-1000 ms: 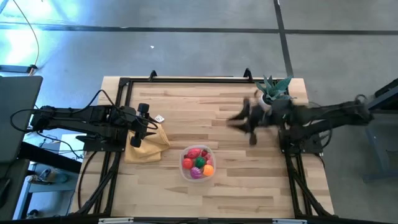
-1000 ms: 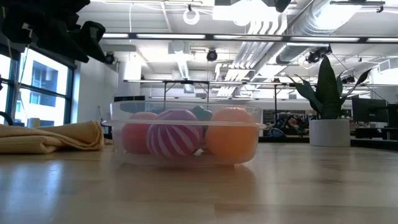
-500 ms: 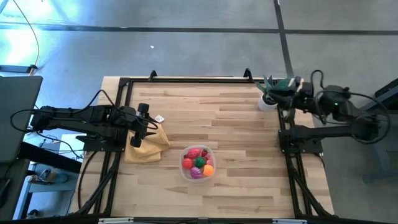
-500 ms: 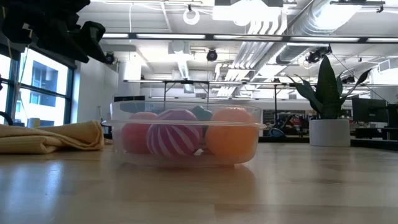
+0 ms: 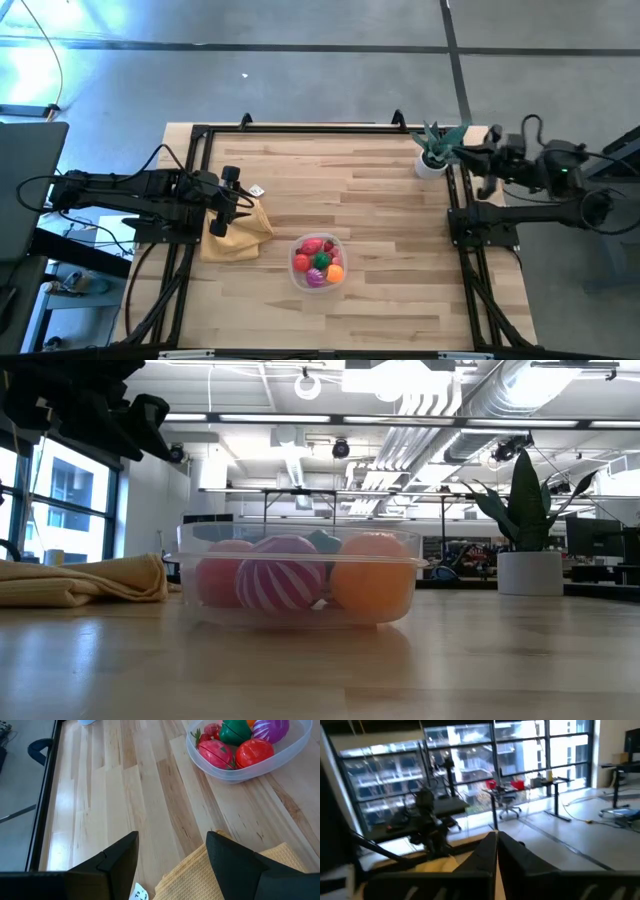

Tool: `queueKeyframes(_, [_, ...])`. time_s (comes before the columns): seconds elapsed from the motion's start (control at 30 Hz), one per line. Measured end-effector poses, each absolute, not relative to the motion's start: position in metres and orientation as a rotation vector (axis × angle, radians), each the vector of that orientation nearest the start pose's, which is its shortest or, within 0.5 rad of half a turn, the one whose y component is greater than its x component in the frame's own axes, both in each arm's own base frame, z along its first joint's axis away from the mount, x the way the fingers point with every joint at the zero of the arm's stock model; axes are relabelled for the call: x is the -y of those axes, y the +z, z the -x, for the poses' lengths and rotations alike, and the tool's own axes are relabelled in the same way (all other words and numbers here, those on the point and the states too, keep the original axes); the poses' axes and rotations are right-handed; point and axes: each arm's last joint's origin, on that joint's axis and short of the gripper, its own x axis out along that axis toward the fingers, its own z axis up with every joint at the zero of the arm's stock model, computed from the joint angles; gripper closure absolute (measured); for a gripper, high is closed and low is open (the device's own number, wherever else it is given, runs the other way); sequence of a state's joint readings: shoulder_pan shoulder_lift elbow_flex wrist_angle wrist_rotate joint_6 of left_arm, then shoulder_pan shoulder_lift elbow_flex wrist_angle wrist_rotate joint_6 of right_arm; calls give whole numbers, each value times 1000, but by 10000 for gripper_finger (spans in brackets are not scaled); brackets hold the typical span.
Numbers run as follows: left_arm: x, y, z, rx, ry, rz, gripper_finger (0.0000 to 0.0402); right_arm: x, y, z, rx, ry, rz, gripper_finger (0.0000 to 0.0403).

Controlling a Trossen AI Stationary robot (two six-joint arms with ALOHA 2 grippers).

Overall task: Pick and placing Produce into tupperware
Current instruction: Return to Home Position

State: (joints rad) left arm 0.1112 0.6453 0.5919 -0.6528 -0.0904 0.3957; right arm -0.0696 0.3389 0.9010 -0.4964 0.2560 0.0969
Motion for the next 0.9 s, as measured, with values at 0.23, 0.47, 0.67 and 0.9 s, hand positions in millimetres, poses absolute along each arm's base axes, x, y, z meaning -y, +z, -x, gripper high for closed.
queueKeyframes(0.23, [-17,246,-129,-736,50,-370,181,9,370,-6,132,-348,-180,392])
queueKeyframes(0.47, [-17,246,-129,-736,50,-370,181,9,355,1,93,-378,-206,402])
queueKeyframes(0.67, [-17,246,-129,-736,51,-370,181,9,324,-10,155,-357,-190,402])
queueKeyframes(0.9, [-17,246,-129,-736,50,-370,181,11,289,-45,248,-306,-175,403])
